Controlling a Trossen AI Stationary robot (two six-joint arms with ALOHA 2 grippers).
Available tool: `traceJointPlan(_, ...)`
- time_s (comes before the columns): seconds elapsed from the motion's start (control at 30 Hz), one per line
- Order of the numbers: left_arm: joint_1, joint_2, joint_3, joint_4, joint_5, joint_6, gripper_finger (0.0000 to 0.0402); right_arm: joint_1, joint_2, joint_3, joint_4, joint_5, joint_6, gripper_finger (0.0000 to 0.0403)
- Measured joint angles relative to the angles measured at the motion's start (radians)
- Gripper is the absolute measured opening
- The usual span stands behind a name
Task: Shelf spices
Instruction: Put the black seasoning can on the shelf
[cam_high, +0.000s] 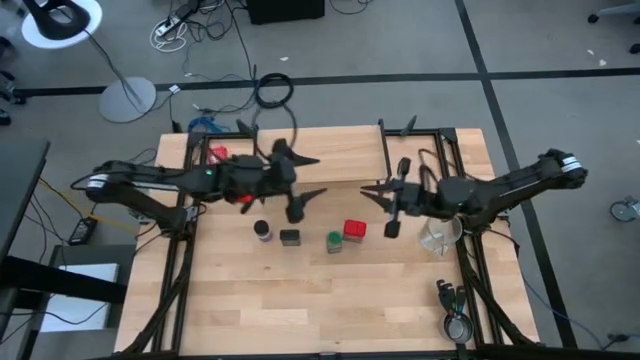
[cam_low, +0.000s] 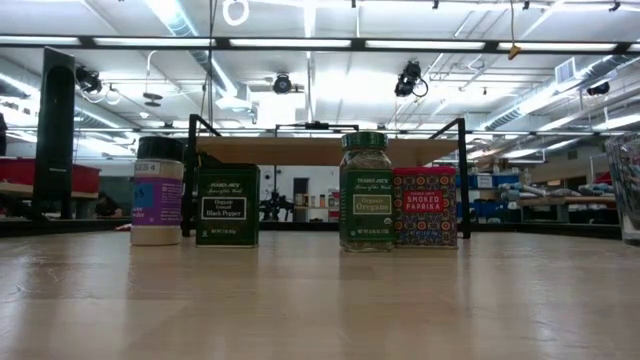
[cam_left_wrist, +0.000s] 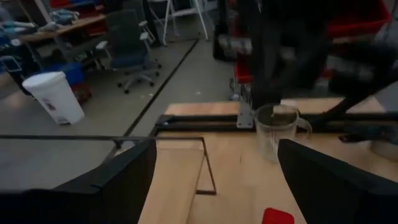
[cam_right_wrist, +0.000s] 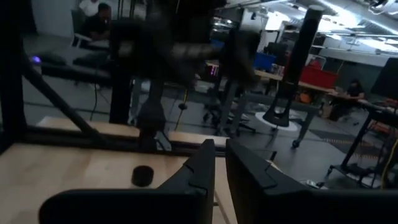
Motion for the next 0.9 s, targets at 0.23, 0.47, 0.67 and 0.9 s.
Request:
traceJointPlan(0.23, 0.000, 0.072, -0.124, 0.315, 0.037, -0.007, 0.0341, 0.009, -0.088, 0.001, -0.168, -0.001, 0.068, 0.0039)
traceJointPlan(0.47, 0.000, 0.075, -0.286, 0.573, 0.018, -0.039, 0.0341, 0.024, -0.104, 0.001, -0.180, 0.019, 0.013, 0.0039)
traceJointPlan(0.67, -0.002, 0.075, -0.385, 0.666, 0.012, -0.075, 0.0341, 0.024, -0.103, 0.001, -0.180, 0.021, -0.037, 0.0039)
traceJointPlan(0.9, -0.002, 0.075, -0.496, 0.779, -0.014, -0.082, 0.0341, 0.023, -0.110, 0.001, -0.172, 0.076, -0.100, 0.0039)
